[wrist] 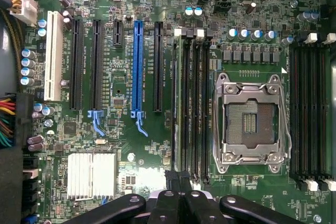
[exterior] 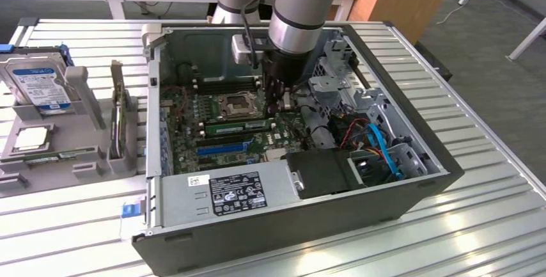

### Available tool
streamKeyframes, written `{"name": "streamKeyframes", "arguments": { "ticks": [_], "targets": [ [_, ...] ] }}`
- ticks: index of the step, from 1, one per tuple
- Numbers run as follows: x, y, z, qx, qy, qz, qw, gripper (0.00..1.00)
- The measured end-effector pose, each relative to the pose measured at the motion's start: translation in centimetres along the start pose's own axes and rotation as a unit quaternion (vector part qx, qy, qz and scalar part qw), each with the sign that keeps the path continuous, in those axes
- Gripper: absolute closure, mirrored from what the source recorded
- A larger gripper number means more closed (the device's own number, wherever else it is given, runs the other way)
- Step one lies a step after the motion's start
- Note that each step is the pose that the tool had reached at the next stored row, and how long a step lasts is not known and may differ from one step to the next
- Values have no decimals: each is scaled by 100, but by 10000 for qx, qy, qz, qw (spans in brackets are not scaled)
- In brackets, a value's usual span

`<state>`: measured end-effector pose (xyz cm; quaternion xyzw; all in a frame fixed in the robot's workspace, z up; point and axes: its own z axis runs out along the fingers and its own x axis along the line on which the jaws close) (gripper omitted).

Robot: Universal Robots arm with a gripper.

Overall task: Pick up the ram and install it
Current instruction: 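Press down the ram until it locks into place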

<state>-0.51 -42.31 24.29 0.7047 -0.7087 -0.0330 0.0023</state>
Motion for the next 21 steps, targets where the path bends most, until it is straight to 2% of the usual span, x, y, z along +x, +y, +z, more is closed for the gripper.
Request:
{"name": "streamKeyframes", "arguments": {
  "ticks": [21],
  "targets": [
    [0, -69, -3, 0, 0, 0, 10000, 90]
  ]
}}
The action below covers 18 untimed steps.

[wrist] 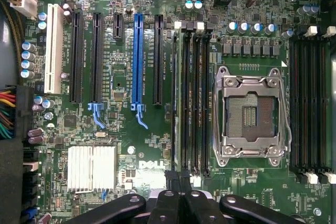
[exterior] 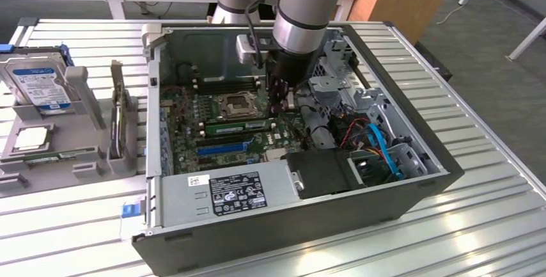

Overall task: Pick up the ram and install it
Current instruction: 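Press down the ram until it locks into place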

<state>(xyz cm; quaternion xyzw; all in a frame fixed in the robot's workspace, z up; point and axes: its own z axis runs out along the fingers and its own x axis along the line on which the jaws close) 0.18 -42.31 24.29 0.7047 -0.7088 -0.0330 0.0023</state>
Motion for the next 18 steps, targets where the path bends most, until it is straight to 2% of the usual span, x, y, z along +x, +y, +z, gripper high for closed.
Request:
{"name": "streamKeyframes", "arguments": {
  "ticks": [18],
  "targets": [
    [3, -4, 67, 0, 0, -1, 10000, 90]
  ]
}}
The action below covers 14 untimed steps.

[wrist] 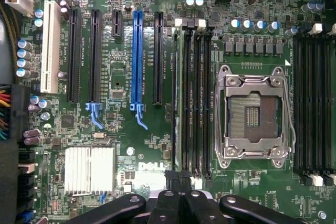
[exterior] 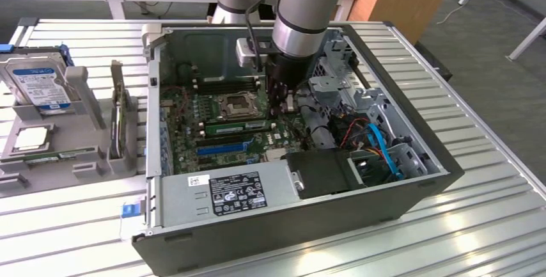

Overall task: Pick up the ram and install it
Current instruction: 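Press down the ram until it locks into place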

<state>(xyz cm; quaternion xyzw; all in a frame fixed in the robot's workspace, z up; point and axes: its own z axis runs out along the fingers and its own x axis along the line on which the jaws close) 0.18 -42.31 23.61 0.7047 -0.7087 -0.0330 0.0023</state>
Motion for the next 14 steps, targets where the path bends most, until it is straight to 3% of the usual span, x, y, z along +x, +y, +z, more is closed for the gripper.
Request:
{"name": "streamKeyframes", "arguments": {
  "ticks": [14],
  "targets": [
    [-22, -1, 8, 0, 0, 0, 10000, 90]
  ]
}}
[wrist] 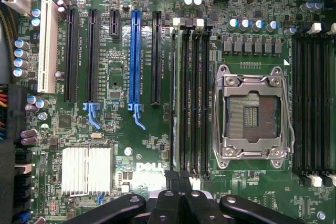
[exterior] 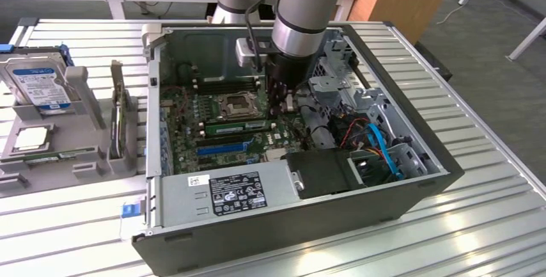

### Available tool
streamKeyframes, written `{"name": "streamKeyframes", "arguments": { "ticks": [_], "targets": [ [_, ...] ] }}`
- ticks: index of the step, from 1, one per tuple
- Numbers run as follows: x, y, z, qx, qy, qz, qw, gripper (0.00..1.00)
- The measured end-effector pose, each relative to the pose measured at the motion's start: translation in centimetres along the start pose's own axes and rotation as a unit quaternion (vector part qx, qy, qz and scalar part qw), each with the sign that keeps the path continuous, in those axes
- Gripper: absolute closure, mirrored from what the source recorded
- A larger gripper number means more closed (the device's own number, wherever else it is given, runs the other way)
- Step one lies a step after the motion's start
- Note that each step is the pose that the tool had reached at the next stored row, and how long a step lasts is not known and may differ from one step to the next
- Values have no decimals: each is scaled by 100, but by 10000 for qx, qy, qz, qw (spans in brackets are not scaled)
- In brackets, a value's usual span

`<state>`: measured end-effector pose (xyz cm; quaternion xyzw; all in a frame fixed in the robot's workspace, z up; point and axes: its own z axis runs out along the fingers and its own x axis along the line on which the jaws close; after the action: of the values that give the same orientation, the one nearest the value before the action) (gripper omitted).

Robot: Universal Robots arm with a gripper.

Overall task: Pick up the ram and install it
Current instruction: 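Press down the ram until it locks into place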

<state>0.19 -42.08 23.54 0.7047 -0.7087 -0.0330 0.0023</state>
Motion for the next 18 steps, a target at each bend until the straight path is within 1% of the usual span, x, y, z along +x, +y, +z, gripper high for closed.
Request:
{"name": "streamKeyframes", "arguments": {
  "ticks": [8, 18],
  "targets": [
    [-6, 0, 3, 0, 1, 0, 10000, 90],
    [-4, -1, 33, 0, 0, 0, 10000, 90]
  ]
}}
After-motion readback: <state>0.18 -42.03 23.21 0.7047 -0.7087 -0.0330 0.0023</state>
